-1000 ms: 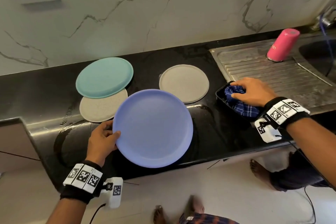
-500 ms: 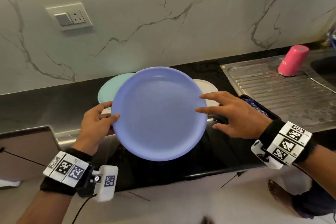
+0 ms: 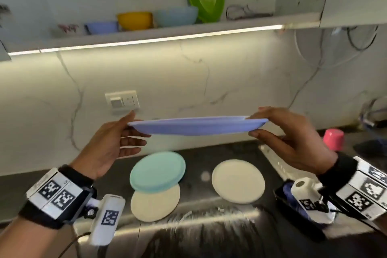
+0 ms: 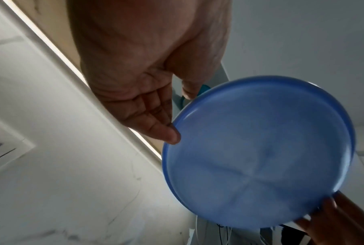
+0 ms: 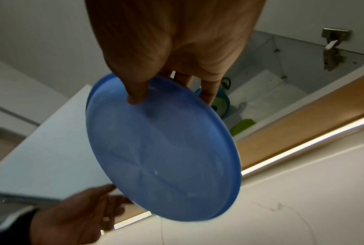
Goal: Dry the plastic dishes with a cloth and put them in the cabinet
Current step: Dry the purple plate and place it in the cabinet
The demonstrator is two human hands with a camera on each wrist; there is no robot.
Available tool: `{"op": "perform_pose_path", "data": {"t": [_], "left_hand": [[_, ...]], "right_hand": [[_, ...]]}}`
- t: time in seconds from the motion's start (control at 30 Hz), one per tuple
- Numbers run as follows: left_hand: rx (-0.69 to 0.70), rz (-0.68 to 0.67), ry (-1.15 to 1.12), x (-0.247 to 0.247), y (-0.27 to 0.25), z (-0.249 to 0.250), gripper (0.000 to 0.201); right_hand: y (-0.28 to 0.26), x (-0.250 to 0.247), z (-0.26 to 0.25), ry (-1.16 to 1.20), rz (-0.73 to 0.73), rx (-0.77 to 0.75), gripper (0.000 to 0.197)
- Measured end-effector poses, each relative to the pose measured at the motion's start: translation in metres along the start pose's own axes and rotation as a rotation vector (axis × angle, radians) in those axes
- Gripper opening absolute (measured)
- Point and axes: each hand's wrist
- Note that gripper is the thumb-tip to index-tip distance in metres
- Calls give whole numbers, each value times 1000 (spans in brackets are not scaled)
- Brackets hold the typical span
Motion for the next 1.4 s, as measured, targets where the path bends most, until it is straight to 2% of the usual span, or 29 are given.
{"op": "perform_pose_path", "data": {"t": [0.1, 0.17, 0.23, 0.3, 0.47, 0.53, 0.63, 0.83, 0.87, 0.9, 0.97, 1.0, 1.17, 1.3, 1.37, 1.4], "left_hand": [[145, -13, 64, 0, 12, 43, 40], [252, 39, 129, 0, 23, 68, 35], [363, 68, 191, 0, 35, 85, 21], [529, 85, 313, 1, 51, 100, 12], [911, 118, 724, 6, 99, 121, 16], [997, 105, 823, 11, 119, 123, 30], [1010, 85, 929, 16, 148, 120, 45], [1031, 60, 991, 39, 191, 115, 47], [1043, 54, 1000, 46, 197, 115, 47], [1048, 45, 1002, 52, 203, 116, 46], [1035, 13, 1003, 66, 217, 119, 48], [1030, -1, 1002, 73, 223, 121, 49], [1019, -52, 991, 110, 247, 131, 52], [1005, -95, 1039, 134, 263, 134, 59], [1007, -100, 1050, 143, 270, 135, 62], [1004, -107, 1057, 146, 273, 136, 63]], "right_hand": [[42, -27, -29, 118, 35, 5, 11], [70, -46, -42, 191, 105, -15, 8], [96, -65, -51, 288, 178, -32, 10], [122, -84, -57, 390, 240, -50, 20], [183, -125, -51, 559, 358, -8, 31], [208, -139, -40, 565, 407, 14, 36], [242, -153, -18, 557, 441, 84, 43], [292, -165, 46, 611, 466, 245, 84], [298, -165, 58, 627, 466, 282, 84], [304, -165, 70, 643, 464, 327, 75], [315, -166, 97, 704, 457, 421, 42], [321, -167, 112, 729, 461, 482, 33], [354, -169, 174, 740, 548, 696, 24], [385, -172, 221, 657, 586, 826, 7], [400, -173, 233, 532, 558, 856, 8], [406, -173, 236, 471, 557, 872, 16]]}}
Point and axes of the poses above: each hand's wrist, its own y-axis towards the middle knuckle, its own x-axis out of the palm, z = x × y, and after that the axes turned 11 degrees about x, right-handed
